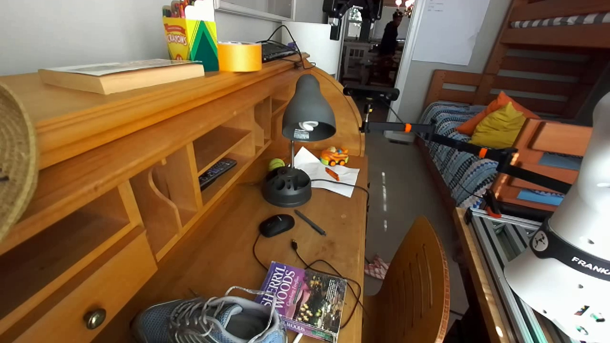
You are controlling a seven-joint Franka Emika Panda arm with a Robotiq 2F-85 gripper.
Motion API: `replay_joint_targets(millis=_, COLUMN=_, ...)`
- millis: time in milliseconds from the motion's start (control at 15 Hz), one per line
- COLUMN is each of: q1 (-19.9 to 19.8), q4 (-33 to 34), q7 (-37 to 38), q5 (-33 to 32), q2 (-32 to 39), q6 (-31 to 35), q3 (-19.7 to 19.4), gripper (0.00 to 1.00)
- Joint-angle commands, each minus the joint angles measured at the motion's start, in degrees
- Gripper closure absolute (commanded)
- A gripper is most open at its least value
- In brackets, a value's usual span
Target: Twist the lamp
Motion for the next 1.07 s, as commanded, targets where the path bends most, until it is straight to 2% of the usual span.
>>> replay_joint_targets(millis=0, q1=0.1, q4=-5.5, q7=-9.8, q5=-2.9, q2=-4.9, q6=3.8, q3=-0.1, gripper=0.0)
replay_joint_targets(millis=400, q1=0.0, q4=-7.7, q7=-18.2, q5=-1.8, q2=-6.8, q6=5.8, q3=-1.2, gripper=0.0)
replay_joint_targets(millis=533, q1=-0.5, q4=-5.7, q7=-14.1, q5=-0.1, q2=-4.8, q6=3.3, q3=-1.2, gripper=0.0)
replay_joint_targets(millis=1000, q1=-0.8, q4=-1.4, q7=4.4, q5=7.9, q2=4.4, q6=7.2, q3=-0.3, gripper=0.0)
